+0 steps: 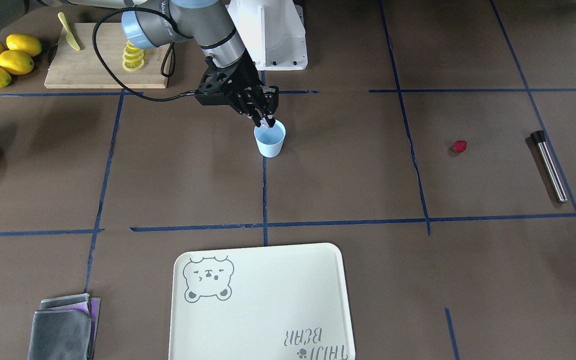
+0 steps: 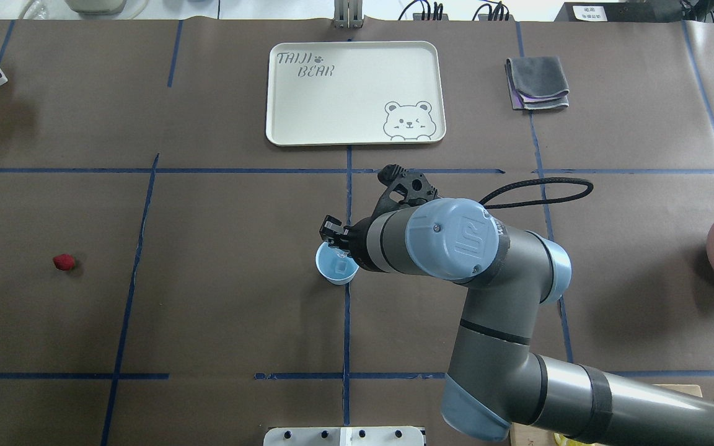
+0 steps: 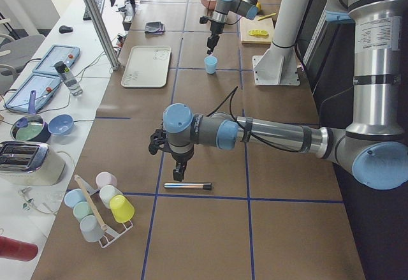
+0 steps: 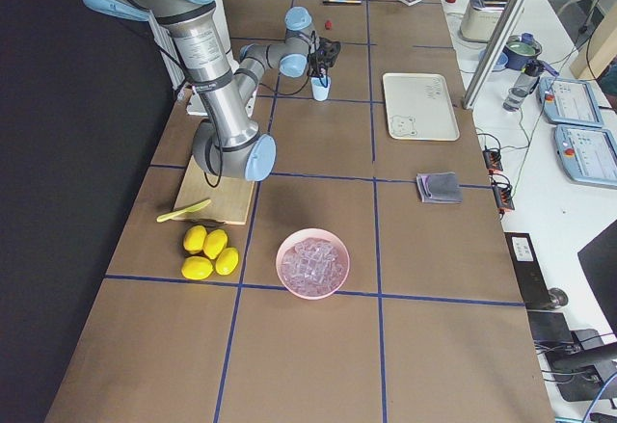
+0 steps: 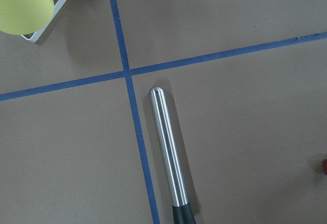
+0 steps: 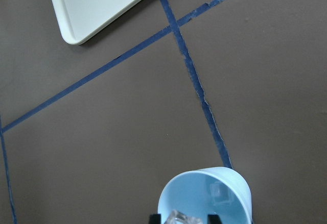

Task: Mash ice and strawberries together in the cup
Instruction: 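Carry the ice cube over the blue cup and open the right gripper, then return the right gripper to the pink ice bowl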

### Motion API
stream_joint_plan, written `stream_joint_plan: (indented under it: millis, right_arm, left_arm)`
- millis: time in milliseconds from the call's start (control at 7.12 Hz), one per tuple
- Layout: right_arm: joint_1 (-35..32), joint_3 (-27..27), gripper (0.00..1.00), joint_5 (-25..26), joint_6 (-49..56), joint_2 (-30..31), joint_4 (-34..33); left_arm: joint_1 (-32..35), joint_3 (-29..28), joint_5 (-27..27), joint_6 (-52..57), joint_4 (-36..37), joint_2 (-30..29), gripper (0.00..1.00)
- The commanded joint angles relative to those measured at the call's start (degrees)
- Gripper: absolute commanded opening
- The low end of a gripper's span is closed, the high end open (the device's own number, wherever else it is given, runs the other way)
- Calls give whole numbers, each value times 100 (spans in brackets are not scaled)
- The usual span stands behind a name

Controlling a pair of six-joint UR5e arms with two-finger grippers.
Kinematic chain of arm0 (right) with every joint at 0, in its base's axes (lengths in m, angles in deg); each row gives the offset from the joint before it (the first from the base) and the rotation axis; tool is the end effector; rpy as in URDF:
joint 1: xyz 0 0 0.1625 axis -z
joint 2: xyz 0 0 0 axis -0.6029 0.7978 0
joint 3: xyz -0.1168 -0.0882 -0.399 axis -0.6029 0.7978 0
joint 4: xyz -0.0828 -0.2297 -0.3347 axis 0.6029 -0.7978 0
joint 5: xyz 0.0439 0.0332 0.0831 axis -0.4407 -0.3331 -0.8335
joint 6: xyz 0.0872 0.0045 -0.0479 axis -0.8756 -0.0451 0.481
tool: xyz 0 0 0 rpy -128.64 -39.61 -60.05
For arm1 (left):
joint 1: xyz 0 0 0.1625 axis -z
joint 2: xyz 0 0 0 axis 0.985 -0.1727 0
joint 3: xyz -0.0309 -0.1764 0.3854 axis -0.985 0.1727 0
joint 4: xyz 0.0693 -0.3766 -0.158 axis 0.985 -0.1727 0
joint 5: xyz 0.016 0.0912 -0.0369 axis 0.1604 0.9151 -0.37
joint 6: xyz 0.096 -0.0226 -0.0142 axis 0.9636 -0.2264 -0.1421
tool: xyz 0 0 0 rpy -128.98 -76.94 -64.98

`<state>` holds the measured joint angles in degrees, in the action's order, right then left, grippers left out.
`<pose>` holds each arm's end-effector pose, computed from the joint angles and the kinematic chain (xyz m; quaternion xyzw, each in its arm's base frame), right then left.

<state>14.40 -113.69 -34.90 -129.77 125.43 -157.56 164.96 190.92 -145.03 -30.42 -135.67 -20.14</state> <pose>-0.5415 -0.3605 0.1736 0.0160 -0.5537 0.2172 0.8037 -0.0201 -0.4659 0.5897 0.0562 0.3933 0.0837 0.9139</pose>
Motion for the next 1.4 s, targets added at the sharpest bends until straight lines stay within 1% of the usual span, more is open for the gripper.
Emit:
stream_joint_plan:
  millis: [0,140,281,421,562,702,843,983,1264]
  right_arm:
    - [1,89,66,7,1,-38,6]
    - [1,80,75,7,10,-38,-3]
    - [-8,72,99,7,1,-38,-21]
    - [-130,19,99,-19,62,-29,-21]
    - [-401,-138,100,-281,98,66,-21]
    - [-865,-366,100,-962,281,424,-12]
    - [-1322,-681,100,-1552,892,854,-21]
    - [-1857,-884,100,-2149,1437,1363,-12]
    - [-3043,-992,100,-3432,3051,2365,32]
  left_arm:
    - [0,22,0,0,0,5,100]
    - [0,31,0,-9,0,-3,100]
    - [0,23,9,0,0,-3,100]
    - [0,22,0,0,0,5,100]
    - [0,22,0,-9,0,5,100]
    - [0,5,0,0,0,-3,100]
    - [0,5,0,0,0,5,100]
    - [0,-4,0,0,0,5,100]
    - [0,-13,0,0,0,-3,100]
